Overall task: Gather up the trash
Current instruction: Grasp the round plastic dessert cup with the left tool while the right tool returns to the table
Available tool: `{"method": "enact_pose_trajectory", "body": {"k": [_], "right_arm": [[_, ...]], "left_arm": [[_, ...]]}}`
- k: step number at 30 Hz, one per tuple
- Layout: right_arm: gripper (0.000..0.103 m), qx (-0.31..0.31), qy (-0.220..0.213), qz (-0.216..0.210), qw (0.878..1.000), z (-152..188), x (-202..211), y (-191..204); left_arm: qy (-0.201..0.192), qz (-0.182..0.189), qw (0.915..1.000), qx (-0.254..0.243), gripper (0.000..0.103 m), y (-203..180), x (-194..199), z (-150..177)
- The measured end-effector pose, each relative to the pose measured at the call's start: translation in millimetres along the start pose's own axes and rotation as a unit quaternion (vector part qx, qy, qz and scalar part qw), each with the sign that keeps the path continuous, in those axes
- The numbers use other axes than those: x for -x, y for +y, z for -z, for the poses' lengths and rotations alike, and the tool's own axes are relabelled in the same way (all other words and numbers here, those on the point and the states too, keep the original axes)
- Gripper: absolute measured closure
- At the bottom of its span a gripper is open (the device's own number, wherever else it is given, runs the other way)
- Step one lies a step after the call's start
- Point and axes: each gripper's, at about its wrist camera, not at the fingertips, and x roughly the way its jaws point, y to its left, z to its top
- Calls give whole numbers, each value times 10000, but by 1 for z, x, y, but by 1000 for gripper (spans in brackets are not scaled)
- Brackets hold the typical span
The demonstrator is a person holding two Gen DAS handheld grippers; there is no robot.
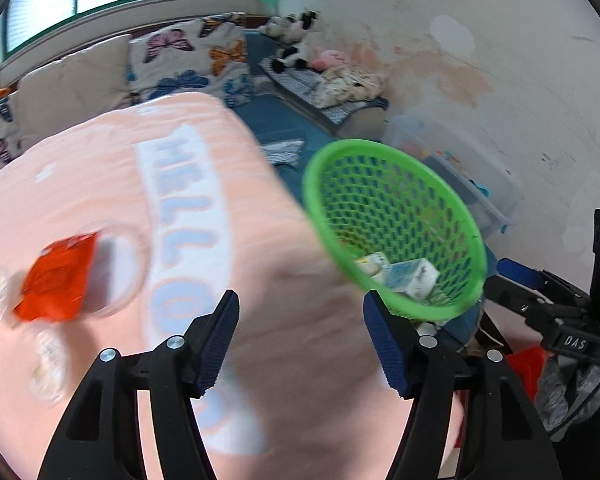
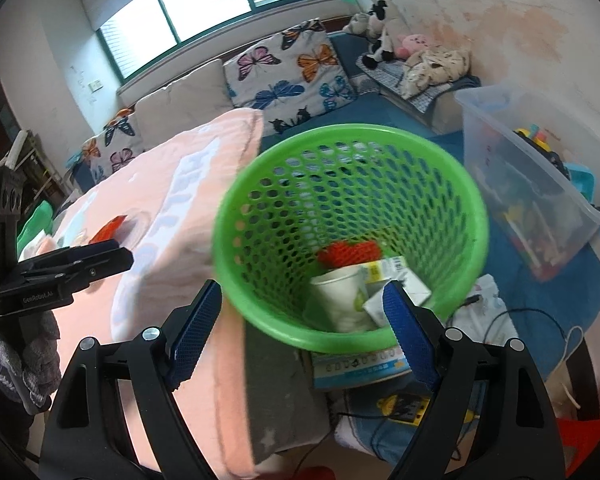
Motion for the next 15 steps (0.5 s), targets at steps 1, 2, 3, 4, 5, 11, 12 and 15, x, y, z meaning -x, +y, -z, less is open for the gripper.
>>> {"method": "enact_pose_trajectory", "body": {"k": [1, 2, 3, 4, 5, 11, 12, 15], "right_arm": [[20, 31, 5, -24, 10000, 0, -1, 4], [20, 70, 12, -56, 10000, -1, -2, 10], [20, 97, 23, -85, 9999, -1, -4, 14], [20, 133, 38, -126, 9998, -2, -6, 20], [20, 161, 47, -151, 9997, -2, -7, 24], [20, 374, 114, -304, 9988, -7, -17, 51], [20, 410, 122, -330, 9985, -7, -19, 55], [20, 526, 157, -414, 9976, -10, -24, 69]], "left_arm": [[-28, -60, 10000, 42, 39, 6, 4, 2], [-60, -163, 9998, 92, 36, 14, 9, 6], [-84, -240, 9996, 130, 33, 20, 12, 8], [-117, -344, 9992, 194, 30, 29, 17, 11], [-141, -418, 9987, 263, 29, 37, 20, 14], [-297, -866, 9936, 668, 21, 90, 40, 27], [-302, -930, 9928, 694, 19, 97, 42, 30], [-280, -1173, 9900, 736, 14, 119, 45, 35]]}}
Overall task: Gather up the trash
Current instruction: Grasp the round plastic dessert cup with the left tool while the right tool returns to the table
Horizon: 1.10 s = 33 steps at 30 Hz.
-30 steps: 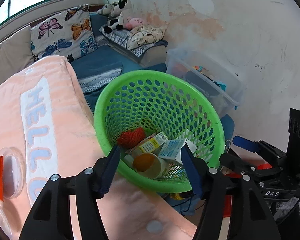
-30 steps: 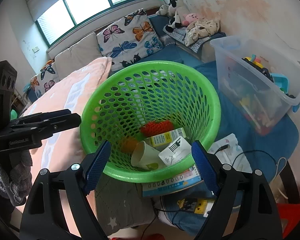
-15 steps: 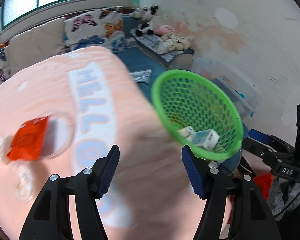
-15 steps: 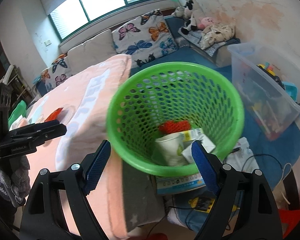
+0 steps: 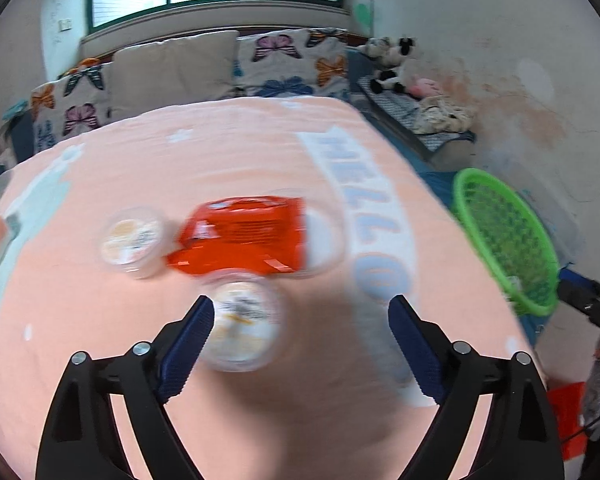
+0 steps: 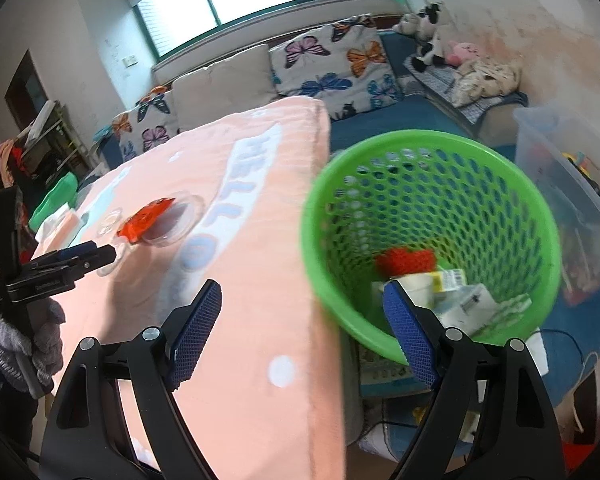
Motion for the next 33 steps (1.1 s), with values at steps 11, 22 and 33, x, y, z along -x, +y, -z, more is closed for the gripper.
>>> {"method": "enact_pose_trajectory", "body": {"k": [11, 22, 33], "right_arm": [[20, 345, 136, -194, 9991, -11, -22, 39], [20, 537, 247, -282, 9979, -15, -36, 61], [20, 791, 336, -377, 9956, -22, -51, 78]], "left_arm": [[365, -181, 9992, 41, 12, 36, -29, 8], [400, -188, 9989, -122, 20, 35, -40, 9], [289, -93, 9995, -83, 36, 37, -32, 11]]}}
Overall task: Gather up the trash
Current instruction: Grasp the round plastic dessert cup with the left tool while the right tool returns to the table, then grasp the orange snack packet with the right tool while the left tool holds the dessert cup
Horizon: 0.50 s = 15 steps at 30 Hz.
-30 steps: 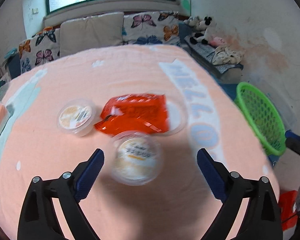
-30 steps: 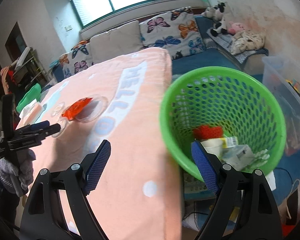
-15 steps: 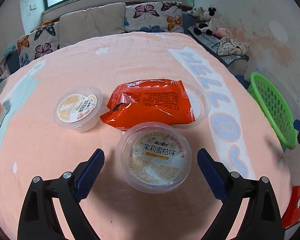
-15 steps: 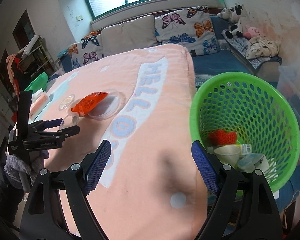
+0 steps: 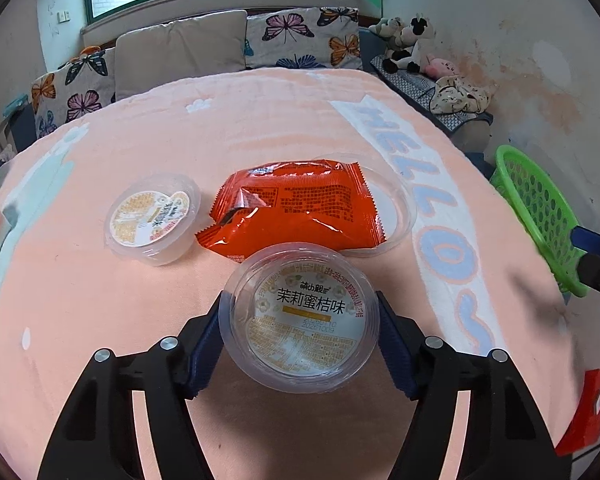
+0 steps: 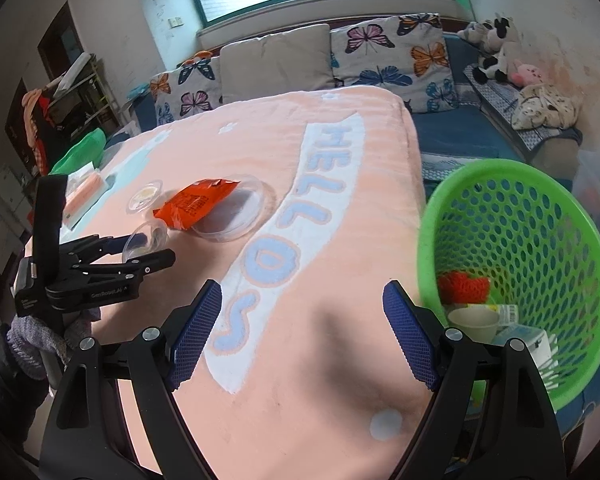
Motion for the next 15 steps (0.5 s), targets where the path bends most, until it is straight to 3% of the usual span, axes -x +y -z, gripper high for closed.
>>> {"method": "enact_pose_trajectory", "body": {"k": [15], "right_arm": [[19, 971, 225, -516, 9937, -36, -39, 55]], "left_arm": [[-331, -152, 9985, 397, 37, 33, 61, 13]]}}
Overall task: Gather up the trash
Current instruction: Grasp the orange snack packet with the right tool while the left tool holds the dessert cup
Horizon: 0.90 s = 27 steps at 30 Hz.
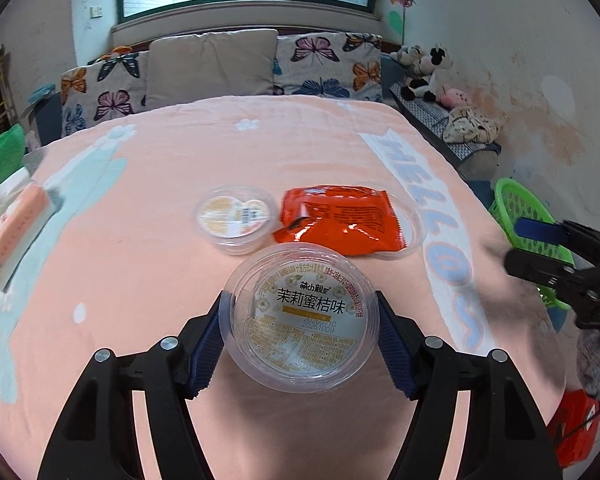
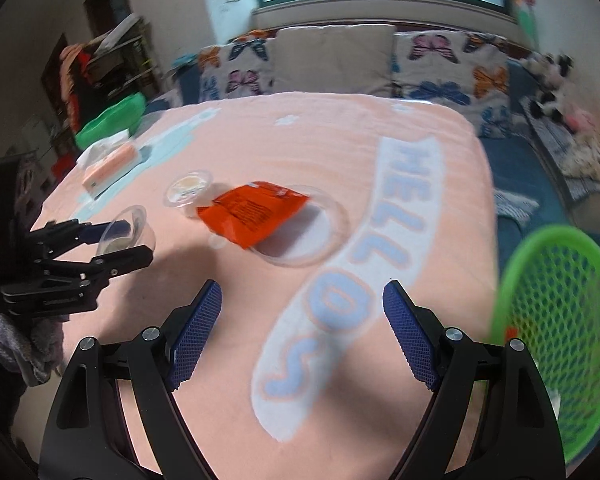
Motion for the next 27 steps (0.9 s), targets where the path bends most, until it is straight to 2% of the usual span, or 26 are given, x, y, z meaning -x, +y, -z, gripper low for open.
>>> {"method": "enact_pose_trajectory", "body": {"k": [7, 14, 27], "right_arm": [[16, 624, 233, -363, 9971, -25, -32, 22], [13, 1304, 474, -640, 9883, -45, -67, 43], [10, 2099, 964, -777, 9699, -67, -132, 58]], "left_arm": [[-88, -62, 9997, 239, 37, 19, 18, 5], [-121, -53, 9991, 407, 36, 30, 23, 6], [-71, -69, 9984, 556, 37, 40, 17, 5]]}}
